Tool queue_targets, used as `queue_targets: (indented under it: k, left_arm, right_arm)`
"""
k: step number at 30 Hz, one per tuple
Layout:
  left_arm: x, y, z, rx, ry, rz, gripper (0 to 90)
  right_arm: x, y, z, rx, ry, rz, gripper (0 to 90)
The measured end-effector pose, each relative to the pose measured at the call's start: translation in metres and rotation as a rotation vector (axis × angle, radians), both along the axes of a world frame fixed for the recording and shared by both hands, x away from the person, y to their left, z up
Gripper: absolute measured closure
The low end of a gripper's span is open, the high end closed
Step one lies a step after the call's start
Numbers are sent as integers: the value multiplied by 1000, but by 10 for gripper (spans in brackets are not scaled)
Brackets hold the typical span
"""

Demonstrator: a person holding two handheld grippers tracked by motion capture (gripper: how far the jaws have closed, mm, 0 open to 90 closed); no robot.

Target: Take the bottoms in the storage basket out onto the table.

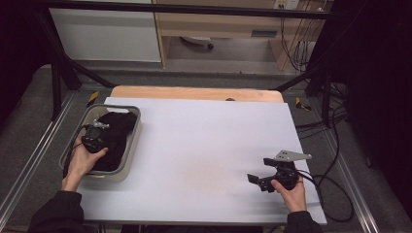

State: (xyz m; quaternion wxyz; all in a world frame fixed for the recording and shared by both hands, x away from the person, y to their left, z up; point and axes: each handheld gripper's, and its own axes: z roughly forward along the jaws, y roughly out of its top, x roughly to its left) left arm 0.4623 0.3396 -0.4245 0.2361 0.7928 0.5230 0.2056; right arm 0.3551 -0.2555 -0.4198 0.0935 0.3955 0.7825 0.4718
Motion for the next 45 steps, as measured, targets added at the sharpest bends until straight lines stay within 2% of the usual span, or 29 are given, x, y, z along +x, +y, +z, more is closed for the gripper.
queue_targets:
  k: [8,18,20,25,36,45]
  left_arm:
    - [0,2,0,-15,4,0,720]
    - [1,3,3,-30,5,10,769]
    - [0,5,6,-45,-8,14,778]
    - [-3,6,13,-37,-57,12,786]
    - [-12,8,38,-77,-194,13,787]
    - [-18,6,48,-85,-231,1,787]
  right_arm:
    - [0,0,0,-1,-1,2,5]
    - [0,0,0,0,-2,0,5]
    - [0,0,0,0,-2,0,6]
    - [0,0,0,0,-2,0,5]
    - [0,0,0,-2,-2,1,6]
    - [0,0,0,-1,-3,1,6]
